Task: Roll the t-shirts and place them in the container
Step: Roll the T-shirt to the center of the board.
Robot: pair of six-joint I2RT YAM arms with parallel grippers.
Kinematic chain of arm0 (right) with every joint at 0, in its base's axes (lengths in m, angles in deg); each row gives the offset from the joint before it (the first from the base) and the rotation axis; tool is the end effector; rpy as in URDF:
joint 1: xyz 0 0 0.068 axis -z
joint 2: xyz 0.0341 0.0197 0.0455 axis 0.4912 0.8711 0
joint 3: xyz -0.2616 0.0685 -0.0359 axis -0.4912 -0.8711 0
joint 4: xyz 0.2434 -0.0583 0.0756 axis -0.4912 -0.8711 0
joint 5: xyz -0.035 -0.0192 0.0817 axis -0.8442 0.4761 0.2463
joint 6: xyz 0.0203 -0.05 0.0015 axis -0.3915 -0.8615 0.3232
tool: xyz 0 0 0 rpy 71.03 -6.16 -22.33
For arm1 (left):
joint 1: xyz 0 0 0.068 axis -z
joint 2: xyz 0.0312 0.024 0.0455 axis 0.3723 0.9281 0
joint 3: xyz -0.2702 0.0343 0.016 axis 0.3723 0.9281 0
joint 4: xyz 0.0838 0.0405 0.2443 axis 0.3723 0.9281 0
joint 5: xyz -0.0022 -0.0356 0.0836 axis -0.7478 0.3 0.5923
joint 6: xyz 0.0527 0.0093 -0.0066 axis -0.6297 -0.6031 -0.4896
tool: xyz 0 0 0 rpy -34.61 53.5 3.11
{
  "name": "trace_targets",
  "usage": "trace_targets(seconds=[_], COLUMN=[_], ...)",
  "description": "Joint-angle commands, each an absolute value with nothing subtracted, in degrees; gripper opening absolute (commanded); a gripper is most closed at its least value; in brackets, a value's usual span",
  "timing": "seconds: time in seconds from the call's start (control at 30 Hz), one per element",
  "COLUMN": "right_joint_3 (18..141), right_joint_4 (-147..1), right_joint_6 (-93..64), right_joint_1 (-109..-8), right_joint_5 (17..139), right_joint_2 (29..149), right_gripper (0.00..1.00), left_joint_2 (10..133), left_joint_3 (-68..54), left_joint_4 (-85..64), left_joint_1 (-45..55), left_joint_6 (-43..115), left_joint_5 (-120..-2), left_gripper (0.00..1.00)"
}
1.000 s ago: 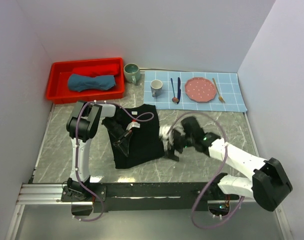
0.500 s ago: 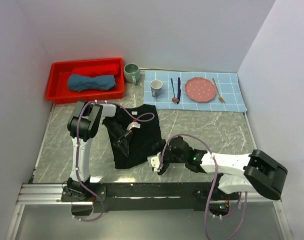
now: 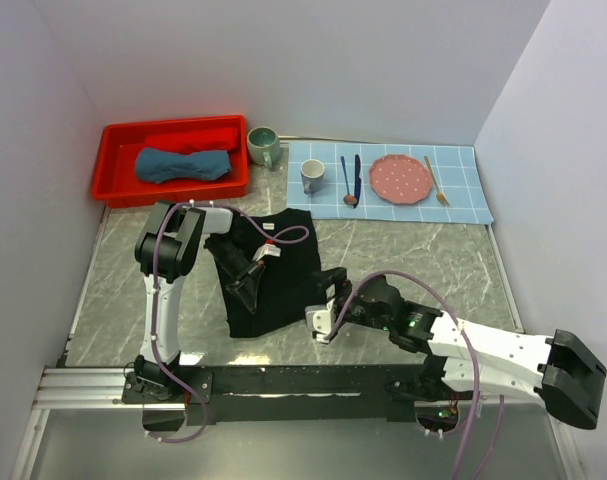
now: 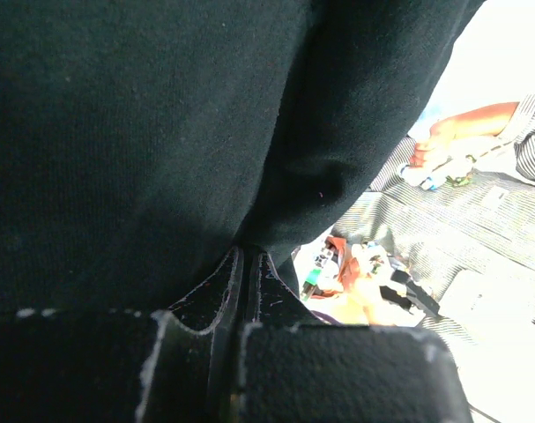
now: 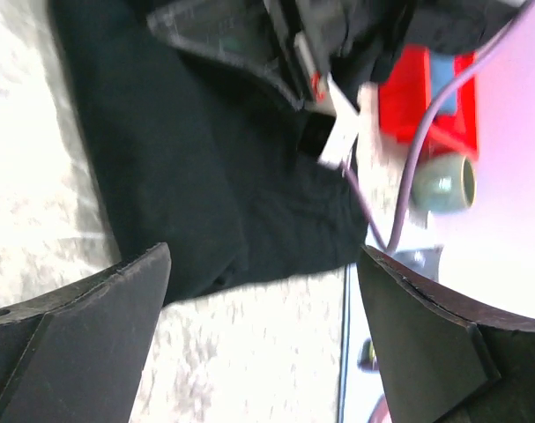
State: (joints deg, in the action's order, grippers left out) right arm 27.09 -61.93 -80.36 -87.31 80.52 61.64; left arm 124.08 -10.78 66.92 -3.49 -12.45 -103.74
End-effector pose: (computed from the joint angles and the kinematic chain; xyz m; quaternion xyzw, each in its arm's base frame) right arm 0.1050 0.1788 0.2137 -0.7236 0.3882 0.0674 0.5666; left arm 0.2980 -0.1281 0.0912 -0.2771 -0.8217 0.4501 0.2132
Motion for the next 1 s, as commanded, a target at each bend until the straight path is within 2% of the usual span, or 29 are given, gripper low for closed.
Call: trace_targets(seconds=[0.0,0.3,0.7,0.8,0.83,0.93,0.97], right_joint_3=[27.9,26.5,26.2,26.5,26.8,26.6,26.6], right_joint_4=[-62.1,-46.9,-36.4,-35.5,-35.8,-36.5,-36.7], right_joint_6=[-82.0,-91.1,-97.2,-99.0,-99.1,-99.5,-99.0], right_joint_1=[-87.5,-87.5,-88.0,-88.3,-88.4,-88.5,-88.5], right_joint_5=[87.4,89.5,88.7,87.8,87.4,87.2,87.5], right_joint_2=[65.4,83.2,94.5,96.9,97.2,97.1,96.9], right_gripper=[0.94,0.88,0.84,0.73,0.65,0.53,0.53], left_joint_2=[122.8,123.7,125.4,125.5,125.6,125.5,125.4], left_joint_3=[-9.9,-10.4,-13.8,-13.7,-13.6,-13.3,-13.3], left_joint_4=[65.5,68.4,70.4,70.4,70.3,70.3,70.2], left_joint_1=[-3.3,-3.8,-3.8,-3.8,-3.8,-3.8,-3.8], left_joint_6=[-16.3,-19.1,-20.0,-19.9,-19.9,-19.7,-19.6], left_joint_5=[-98.8,-99.7,-100.2,-100.5,-100.3,-100.2,-100.3], left_gripper=[0.01,0.01,0.01,0.01,0.01,0.01,0.01])
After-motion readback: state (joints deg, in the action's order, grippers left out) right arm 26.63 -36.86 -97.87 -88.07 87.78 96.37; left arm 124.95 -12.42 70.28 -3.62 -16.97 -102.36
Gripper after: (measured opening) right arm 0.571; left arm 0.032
